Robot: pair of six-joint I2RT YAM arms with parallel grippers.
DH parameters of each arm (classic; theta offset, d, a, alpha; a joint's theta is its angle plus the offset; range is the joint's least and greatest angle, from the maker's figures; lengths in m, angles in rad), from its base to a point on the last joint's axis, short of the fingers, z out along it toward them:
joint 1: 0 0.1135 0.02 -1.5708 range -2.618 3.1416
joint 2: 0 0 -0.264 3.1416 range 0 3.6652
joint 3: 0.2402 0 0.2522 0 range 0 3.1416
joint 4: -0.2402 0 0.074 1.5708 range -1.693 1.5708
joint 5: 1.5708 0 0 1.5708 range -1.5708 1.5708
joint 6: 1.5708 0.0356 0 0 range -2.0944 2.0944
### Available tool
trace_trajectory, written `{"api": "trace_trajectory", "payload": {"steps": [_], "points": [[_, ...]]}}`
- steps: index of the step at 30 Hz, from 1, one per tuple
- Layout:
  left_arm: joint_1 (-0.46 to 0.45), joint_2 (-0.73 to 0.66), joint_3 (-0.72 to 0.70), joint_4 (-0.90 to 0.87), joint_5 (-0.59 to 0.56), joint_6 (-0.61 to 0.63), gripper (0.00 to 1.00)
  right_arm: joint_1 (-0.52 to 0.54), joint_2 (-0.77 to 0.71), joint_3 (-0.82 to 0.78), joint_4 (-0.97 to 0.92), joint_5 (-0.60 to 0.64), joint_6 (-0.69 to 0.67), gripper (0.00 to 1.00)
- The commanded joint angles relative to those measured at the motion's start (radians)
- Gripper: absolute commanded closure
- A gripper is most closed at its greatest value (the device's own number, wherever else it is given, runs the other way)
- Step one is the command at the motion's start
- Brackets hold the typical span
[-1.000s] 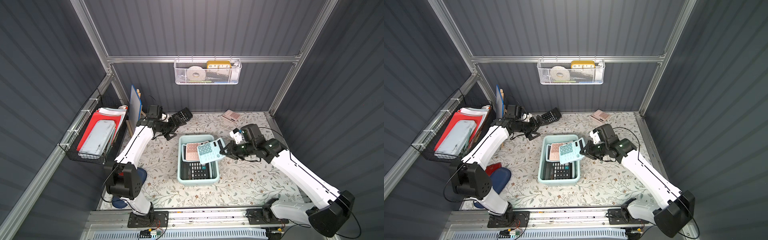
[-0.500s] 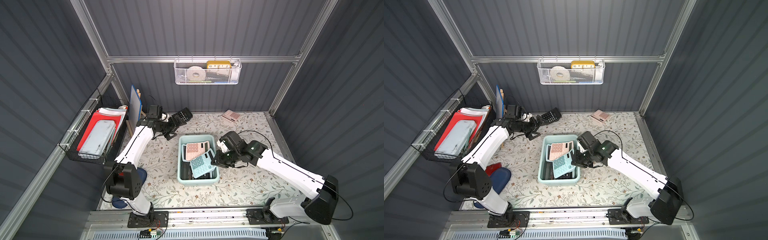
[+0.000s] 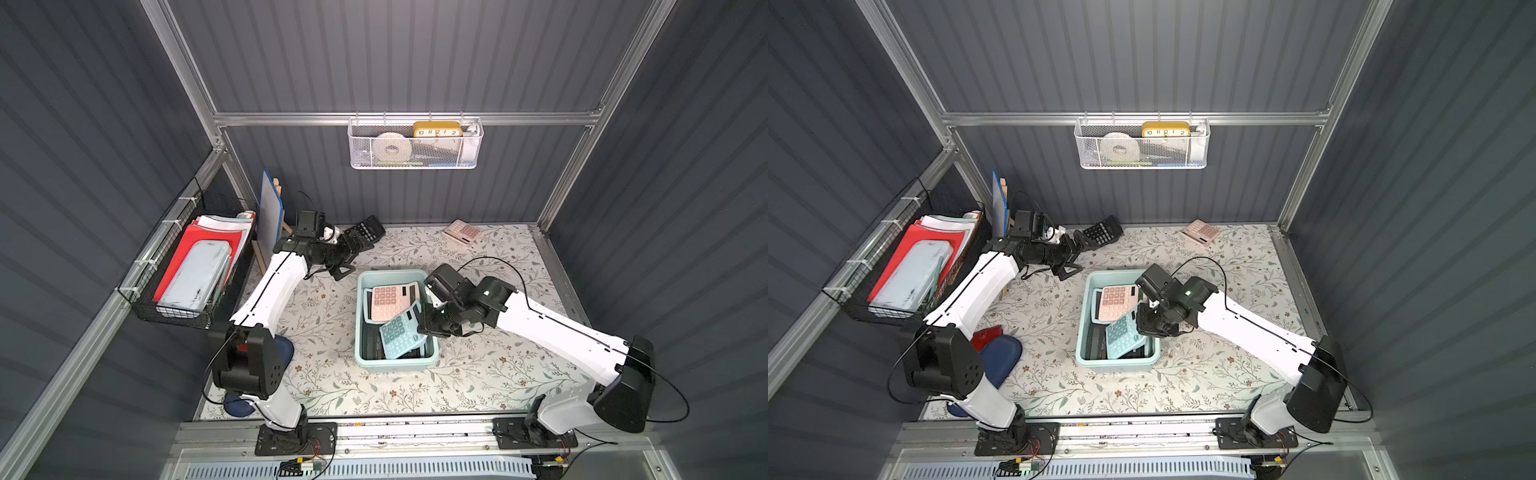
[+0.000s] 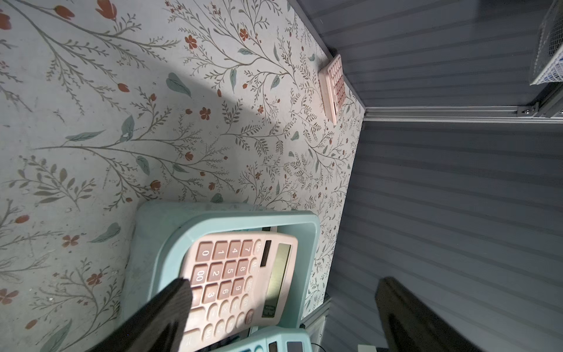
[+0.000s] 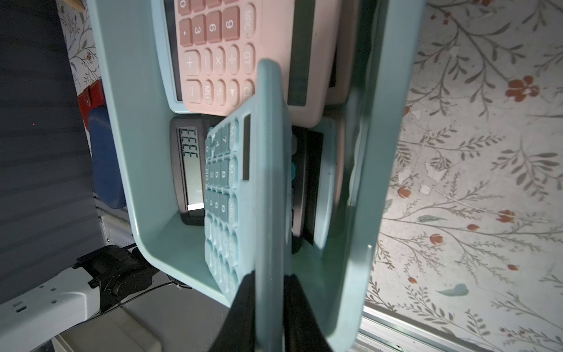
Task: Put the calculator in the storage box
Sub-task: Place the calculator in the storage box.
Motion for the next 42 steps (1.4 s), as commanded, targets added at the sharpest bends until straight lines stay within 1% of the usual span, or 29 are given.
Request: {"api": "trace_trajectory", "payload": {"steps": [1,4,12,19,22,26,33,37,39,42], "points": [[0.0,0.008,-0.013,0.003,0.011,0.016,0.01,0.014,0.007,0.042,-0.076,-0.004,-0.049,0.74],[0.0,0.008,-0.013,0.003,0.007,0.013,0.01,0.016,-0.009,0.046,-0.126,-0.001,-0.076,0.71],[0.0,0.007,-0.003,-0.015,-0.019,0.013,0.01,0.016,-0.084,0.034,-0.201,0.047,-0.108,0.7],[0.0,0.011,0.026,-0.071,-0.07,0.029,0.01,0.003,-0.052,0.086,-0.195,0.091,-0.138,0.7],[0.0,0.011,0.034,-0.11,-0.101,0.046,0.01,-0.025,-0.029,0.128,-0.195,0.094,-0.143,0.65],[0.003,0.014,0.029,-0.137,-0.105,0.049,0.01,-0.098,-0.019,0.163,-0.173,0.09,-0.152,0.51],[0.002,0.038,-0.022,-0.167,0.002,0.074,0.01,-0.299,-0.062,0.111,-0.03,0.016,-0.093,0.29],[0.001,0.057,-0.054,-0.169,0.06,0.088,0.01,-0.395,-0.08,0.066,0.017,-0.034,-0.071,0.23],[0.001,0.072,-0.071,-0.166,0.086,0.087,0.01,-0.445,-0.084,0.037,0.031,-0.06,-0.068,0.22],[0.0,0.077,-0.082,-0.164,0.101,0.087,0.01,-0.503,-0.085,-0.001,0.058,-0.132,-0.069,0.22]]}}
